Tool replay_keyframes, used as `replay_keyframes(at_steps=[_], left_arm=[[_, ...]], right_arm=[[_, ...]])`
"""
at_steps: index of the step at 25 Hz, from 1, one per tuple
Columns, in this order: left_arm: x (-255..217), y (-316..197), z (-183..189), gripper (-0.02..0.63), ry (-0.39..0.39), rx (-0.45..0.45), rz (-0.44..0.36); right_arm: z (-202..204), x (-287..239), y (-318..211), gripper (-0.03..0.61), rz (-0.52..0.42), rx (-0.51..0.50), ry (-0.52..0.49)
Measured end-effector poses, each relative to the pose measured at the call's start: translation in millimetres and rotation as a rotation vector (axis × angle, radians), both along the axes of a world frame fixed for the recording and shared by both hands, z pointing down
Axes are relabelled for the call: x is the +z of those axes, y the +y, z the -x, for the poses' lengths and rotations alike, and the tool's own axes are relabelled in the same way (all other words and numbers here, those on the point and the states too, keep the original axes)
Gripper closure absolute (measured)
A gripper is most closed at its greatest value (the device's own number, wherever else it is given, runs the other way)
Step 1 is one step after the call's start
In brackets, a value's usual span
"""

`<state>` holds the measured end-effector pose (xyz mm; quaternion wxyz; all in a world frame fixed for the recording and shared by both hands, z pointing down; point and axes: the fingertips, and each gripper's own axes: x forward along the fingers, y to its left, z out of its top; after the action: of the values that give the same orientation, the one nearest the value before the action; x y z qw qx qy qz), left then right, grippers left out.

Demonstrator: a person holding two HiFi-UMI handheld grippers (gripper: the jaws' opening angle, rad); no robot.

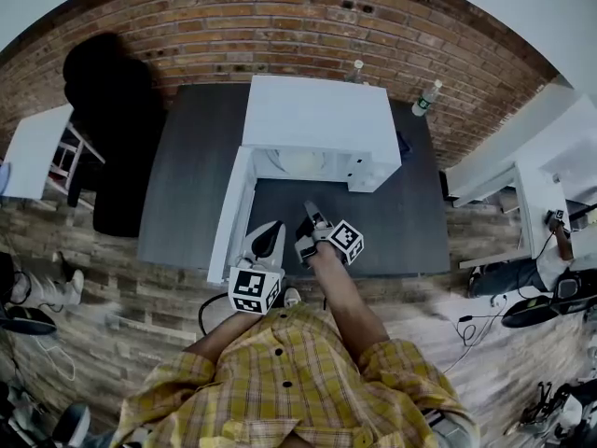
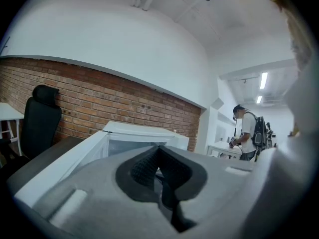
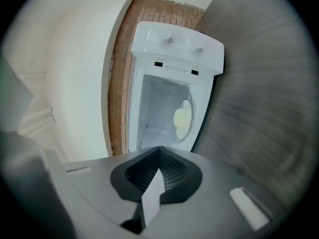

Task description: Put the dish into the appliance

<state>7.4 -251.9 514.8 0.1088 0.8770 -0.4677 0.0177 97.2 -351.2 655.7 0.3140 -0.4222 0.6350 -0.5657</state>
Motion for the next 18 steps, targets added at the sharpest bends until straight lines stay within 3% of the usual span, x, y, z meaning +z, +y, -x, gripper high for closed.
replay_keyframes(at_steps=[10,18], left_arm=[[2,14,-1,0.617,-0.001,0.023,0.005],[4,19,1,0.617,-0.003,0.03,0.01]], right_arm=[[11,-42,43,0.583,-0.132,-0.079,0.163],[12,-70,73,0.578,-0.259,-0.13,0.436]])
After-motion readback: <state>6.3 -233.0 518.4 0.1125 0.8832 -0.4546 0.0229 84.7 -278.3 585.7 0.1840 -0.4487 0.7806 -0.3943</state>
